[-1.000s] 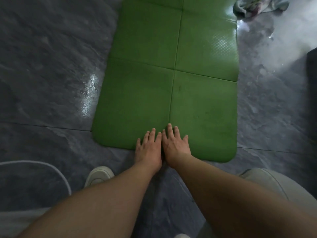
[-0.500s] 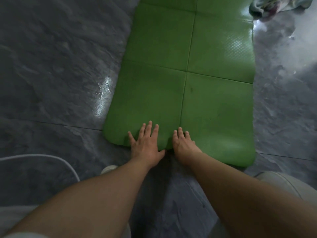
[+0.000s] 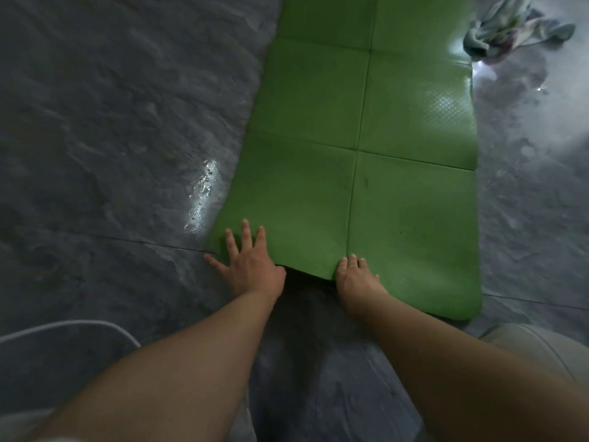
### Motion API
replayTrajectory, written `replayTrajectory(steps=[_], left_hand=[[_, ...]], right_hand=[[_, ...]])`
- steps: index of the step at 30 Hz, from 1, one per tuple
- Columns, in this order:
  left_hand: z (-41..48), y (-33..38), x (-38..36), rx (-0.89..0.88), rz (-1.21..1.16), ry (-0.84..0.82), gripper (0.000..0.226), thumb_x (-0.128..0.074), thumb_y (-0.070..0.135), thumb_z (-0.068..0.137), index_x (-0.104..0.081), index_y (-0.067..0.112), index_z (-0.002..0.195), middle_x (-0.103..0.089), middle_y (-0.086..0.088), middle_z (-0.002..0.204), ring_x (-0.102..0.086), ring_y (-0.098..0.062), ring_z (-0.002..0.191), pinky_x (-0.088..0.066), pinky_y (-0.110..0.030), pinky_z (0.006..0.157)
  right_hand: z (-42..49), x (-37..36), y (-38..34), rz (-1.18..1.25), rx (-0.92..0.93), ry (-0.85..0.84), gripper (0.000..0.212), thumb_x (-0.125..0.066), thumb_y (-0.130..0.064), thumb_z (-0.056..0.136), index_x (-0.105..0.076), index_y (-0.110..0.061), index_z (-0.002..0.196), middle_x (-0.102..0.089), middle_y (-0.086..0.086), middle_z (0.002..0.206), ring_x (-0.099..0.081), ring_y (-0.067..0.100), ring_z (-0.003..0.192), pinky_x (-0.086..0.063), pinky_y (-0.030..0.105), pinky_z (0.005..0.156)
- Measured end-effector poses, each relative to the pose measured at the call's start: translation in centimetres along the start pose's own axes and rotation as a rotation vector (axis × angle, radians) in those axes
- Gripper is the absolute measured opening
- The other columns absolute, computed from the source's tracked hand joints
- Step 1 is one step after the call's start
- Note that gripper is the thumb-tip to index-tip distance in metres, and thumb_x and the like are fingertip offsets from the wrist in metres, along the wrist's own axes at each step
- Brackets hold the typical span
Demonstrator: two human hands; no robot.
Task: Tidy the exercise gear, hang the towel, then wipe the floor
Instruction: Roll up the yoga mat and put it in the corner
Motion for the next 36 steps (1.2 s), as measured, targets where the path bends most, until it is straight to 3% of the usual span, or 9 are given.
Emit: replayTrajectory(steps=[2,6,9,14,19,25,28,32,36], left_hand=[[0.3,-1.1,0.3,0.037,-0.049,-0.002,0.099,-0.074,0.041,0.076,-0.015,0.039,0.155,0.006,0.011,0.165,0.008,-0.027,0.152,-0.005,-0.073,0.112],[0.2,-1.6,0.5,-0.054,-0.223,0.072,0.083,-0.068,0.018,0.078,-0.032,0.024,0.153,-0.017,0.005,0.165,-0.001,-0.025,0.152,-0.012,-0.041,0.121],[-0.3,-1.7,0.4,-0.085,-0.284,0.129,0.08,-0.068,0.013,0.078,-0.035,0.012,0.15,-0.023,-0.005,0.163,-0.002,-0.022,0.152,-0.008,-0.031,0.121],[-1.0,-1.9,-0.1,-0.19,-0.257,0.172,0.083,-0.068,0.011,0.078,-0.029,0.003,0.152,-0.019,-0.012,0.163,0.0,-0.024,0.152,0.0,-0.027,0.119],[-2.0,-2.6,-0.3,-0.28,-0.331,0.151,0.082,-0.056,-0.002,0.072,-0.031,0.0,0.151,-0.019,-0.012,0.163,-0.002,-0.022,0.153,-0.007,-0.034,0.123],[-2.3,-4.2,0.3,-0.286,-0.476,0.275,0.068,-0.054,0.012,0.071,-0.053,0.007,0.139,-0.032,-0.014,0.158,-0.021,-0.029,0.149,-0.021,-0.039,0.12],[-2.2,-5.3,0.1,-0.185,-0.484,0.313,0.062,-0.06,0.023,0.075,-0.057,0.015,0.137,-0.023,-0.015,0.161,-0.021,-0.033,0.148,-0.023,-0.041,0.119],[-1.0,-7.3,-1.1,0.101,-0.441,0.182,0.064,-0.055,0.047,0.09,-0.04,0.029,0.15,-0.01,-0.021,0.163,-0.014,-0.035,0.15,-0.018,-0.045,0.121],[0.3,-6.2,-0.5,0.001,-0.491,0.169,0.063,-0.052,0.039,0.098,-0.033,0.016,0.153,-0.015,-0.011,0.164,-0.012,-0.023,0.151,-0.013,-0.036,0.122]], right_hand=[[0.0,0.1,-0.2,-0.005,-0.016,-0.017,0.066,-0.034,0.005,0.099,0.0,0.002,0.154,0.003,0.023,0.163,-0.003,0.043,0.15,-0.023,0.063,0.115],[-0.2,0.6,-1.3,-0.017,-0.042,-0.018,0.074,-0.044,-0.003,0.098,0.001,-0.005,0.156,0.006,0.018,0.164,0.0,0.04,0.15,-0.025,0.066,0.112],[0.3,1.7,-4.0,-0.007,0.064,0.085,0.087,-0.056,-0.016,0.095,0.005,-0.016,0.157,0.011,0.012,0.165,0.004,0.035,0.151,-0.022,0.064,0.115],[1.1,2.4,-9.2,-0.002,0.233,0.209,0.093,-0.06,-0.033,0.094,0.007,-0.019,0.157,0.014,0.01,0.165,0.004,0.031,0.152,-0.021,0.061,0.116],[2.0,1.5,-11.4,0.018,0.288,0.229,0.074,-0.044,-0.02,0.1,0.003,-0.014,0.157,0.011,0.01,0.165,0.001,0.034,0.152,-0.026,0.058,0.115],[3.8,-0.6,-13.4,-0.031,0.362,0.226,0.068,-0.016,-0.012,0.09,-0.005,-0.002,0.156,0.006,0.023,0.162,-0.003,0.049,0.148,-0.033,0.056,0.113],[1.2,1.5,-13.2,-0.05,0.378,0.252,0.063,-0.028,0.001,0.098,0.005,0.009,0.151,0.011,0.031,0.159,-0.004,0.047,0.148,-0.024,0.048,0.119],[-0.8,3.9,-12.6,-0.088,0.374,0.267,0.062,-0.031,0.006,0.098,0.006,0.015,0.148,0.009,0.036,0.157,-0.013,0.043,0.148,-0.028,0.04,0.117],[0.4,2.5,-12.7,-0.054,0.358,0.183,0.074,-0.039,0.008,0.095,0.007,0.004,0.153,0.015,0.029,0.159,-0.017,0.04,0.148,-0.032,0.04,0.116]])
Point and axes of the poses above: each hand's wrist, its own z-axis towards the middle knuckle, its own x-axis out of the back of the hand, y = z × x, the point moved 7 cm from there along z, towards the middle knuckle
